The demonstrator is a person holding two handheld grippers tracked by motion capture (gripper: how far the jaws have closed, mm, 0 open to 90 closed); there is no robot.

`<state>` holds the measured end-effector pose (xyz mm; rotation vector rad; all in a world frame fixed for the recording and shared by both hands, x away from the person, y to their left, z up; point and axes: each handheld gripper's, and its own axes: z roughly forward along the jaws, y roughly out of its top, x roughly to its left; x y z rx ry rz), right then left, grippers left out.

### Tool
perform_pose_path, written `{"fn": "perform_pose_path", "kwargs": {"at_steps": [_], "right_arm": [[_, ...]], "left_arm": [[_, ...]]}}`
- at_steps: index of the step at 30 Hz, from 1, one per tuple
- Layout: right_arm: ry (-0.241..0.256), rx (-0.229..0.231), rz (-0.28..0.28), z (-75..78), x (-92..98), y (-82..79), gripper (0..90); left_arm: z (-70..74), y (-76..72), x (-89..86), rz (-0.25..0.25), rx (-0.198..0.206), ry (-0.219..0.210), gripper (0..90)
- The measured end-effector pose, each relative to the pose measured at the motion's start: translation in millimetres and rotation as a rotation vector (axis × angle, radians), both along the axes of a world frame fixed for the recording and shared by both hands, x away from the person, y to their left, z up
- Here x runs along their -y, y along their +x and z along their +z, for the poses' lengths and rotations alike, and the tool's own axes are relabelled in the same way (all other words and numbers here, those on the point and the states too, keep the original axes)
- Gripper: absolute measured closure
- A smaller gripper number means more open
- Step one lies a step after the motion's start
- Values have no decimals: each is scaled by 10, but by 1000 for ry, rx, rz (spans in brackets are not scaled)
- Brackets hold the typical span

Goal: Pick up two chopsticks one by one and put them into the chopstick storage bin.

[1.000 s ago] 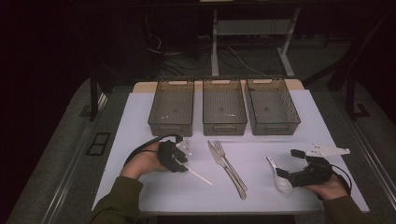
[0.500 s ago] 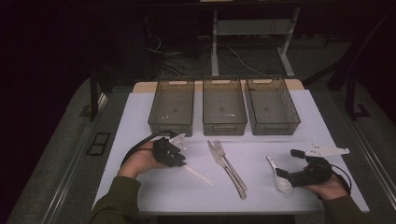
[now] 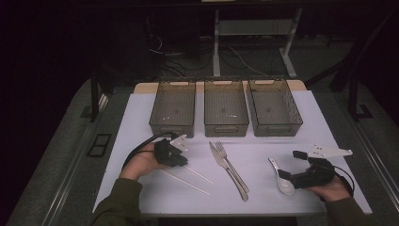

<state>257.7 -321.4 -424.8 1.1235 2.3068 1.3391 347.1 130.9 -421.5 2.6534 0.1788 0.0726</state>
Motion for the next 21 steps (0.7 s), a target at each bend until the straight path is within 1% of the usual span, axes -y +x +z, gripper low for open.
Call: {"fn": "perform_pose_path", "kwargs": {"at_steps": [2,7,8,9,10,12,13,14,17,18,21], "right_arm": [[0,2,0,1,1,0,7],[-1,2,0,0,3,1,7],[-1,2,1,0,3,1,7],[-1,2,1,0,3,1,7],[0,2,1,0,4,1,7],[1,1,0,2,5,-1,7],[1,1,-1,2,7,0,7],[2,1,-2,2,9,-1,7],[3,-1,-3,3,12,-1,7],[3,-2,-3,3,12,-1,7],[3,-1,-4,2,10,-1,7]], "left_arm": [[-25,-6,11,4,2,0,737],[-26,-7,1,1,21,-5,742],[-28,-11,-2,3,26,7,734],[-31,-11,-7,11,35,15,703],[-26,-3,-22,10,37,13,688],[-13,-16,-51,28,57,3,671],[9,-18,-77,27,59,-1,663],[29,-36,-101,38,61,-12,664],[93,-119,-168,43,66,-31,680],[107,-159,-187,44,68,-31,683],[132,-290,-245,30,61,-42,692]]}}
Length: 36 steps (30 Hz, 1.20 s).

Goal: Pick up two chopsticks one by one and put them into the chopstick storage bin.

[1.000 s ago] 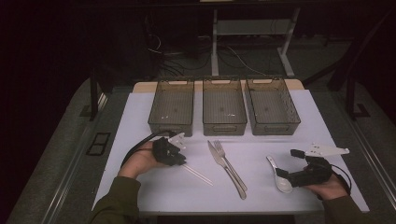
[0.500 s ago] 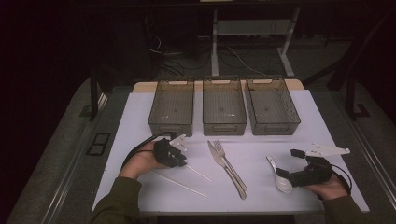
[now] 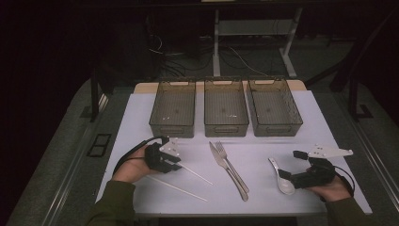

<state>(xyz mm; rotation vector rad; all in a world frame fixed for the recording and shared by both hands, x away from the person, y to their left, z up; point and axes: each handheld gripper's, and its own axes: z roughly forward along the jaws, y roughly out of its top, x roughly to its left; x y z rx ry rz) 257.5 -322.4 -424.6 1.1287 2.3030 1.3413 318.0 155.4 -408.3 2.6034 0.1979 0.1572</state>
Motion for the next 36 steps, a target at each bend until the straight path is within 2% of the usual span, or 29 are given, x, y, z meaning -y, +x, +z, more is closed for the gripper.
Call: {"fn": "perform_pose_path", "kwargs": {"at_steps": [5,10,14,19,28,33,36], "right_arm": [[1,0,-1,3,0,-1,7],[0,0,-1,3,0,-2,7],[-1,1,-1,5,-1,-3,7],[0,1,-1,8,-1,-6,7],[0,1,-2,9,0,-6,7],[-1,1,-1,9,-1,-5,7],[-2,1,-1,6,-1,-2,7]], "left_arm": [[48,-205,-96,-13,-11,-27,691],[18,-368,-129,-34,-23,-12,680],[-57,-430,-121,-49,-42,0,686],[-150,-423,-88,-73,-61,36,708],[-173,-395,-83,-74,-64,14,764],[-172,-348,-49,-68,-47,18,779],[-179,-315,-37,-56,-43,7,783]]}}
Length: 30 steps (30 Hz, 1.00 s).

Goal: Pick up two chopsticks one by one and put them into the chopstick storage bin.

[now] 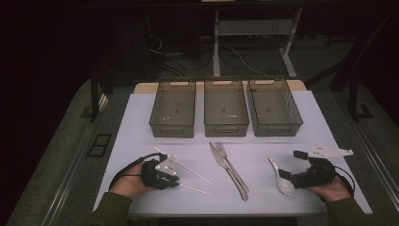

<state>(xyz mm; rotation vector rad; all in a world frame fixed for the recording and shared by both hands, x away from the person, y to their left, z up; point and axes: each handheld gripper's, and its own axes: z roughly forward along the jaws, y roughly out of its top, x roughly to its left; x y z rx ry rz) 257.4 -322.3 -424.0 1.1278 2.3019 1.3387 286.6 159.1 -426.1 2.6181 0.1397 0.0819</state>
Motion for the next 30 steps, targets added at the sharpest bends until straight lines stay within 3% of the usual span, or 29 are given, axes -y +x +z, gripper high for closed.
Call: {"fn": "perform_pose_path", "kwargs": {"at_steps": [9,23,26,30], "right_arm": [[-1,0,0,0,1,1,7],[1,-2,0,2,1,1,7],[1,-1,0,2,3,2,7],[2,-2,-2,0,3,3,7]], "left_arm": [[-14,91,31,45,17,-27,801],[-27,199,93,100,47,-36,808],[-32,202,98,96,59,-30,780],[10,237,87,115,41,-63,687]]}}
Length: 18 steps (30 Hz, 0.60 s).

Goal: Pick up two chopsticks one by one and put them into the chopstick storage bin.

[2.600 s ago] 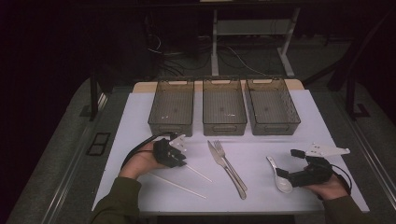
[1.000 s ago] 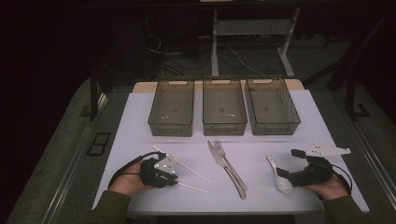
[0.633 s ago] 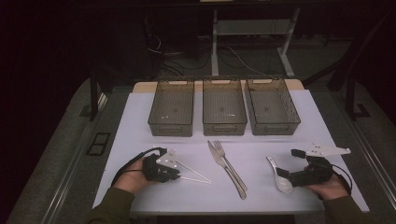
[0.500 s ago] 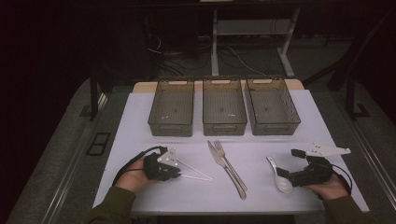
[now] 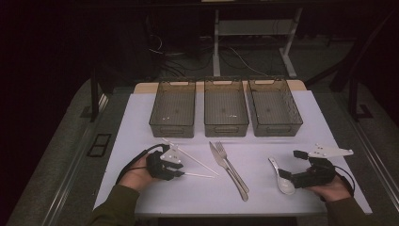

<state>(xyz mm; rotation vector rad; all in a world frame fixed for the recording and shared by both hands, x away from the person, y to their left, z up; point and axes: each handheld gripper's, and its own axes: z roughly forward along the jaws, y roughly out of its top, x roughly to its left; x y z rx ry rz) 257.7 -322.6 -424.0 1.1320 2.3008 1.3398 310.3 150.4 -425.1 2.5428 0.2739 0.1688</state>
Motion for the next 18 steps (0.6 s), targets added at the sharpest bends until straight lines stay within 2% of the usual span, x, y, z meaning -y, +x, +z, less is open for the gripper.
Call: {"fn": "perform_pose_path", "kwargs": {"at_steps": [4,7,10,18], "right_arm": [[-1,0,1,-4,-2,2,7],[3,-2,-3,-4,2,3,7],[3,-2,-1,-4,4,1,7],[6,-5,-5,-6,11,5,7]], "left_arm": [[72,111,-55,17,3,-13,688],[109,197,-94,42,33,13,728],[137,246,-154,56,28,32,747],[199,107,-436,45,-31,86,742]]}}
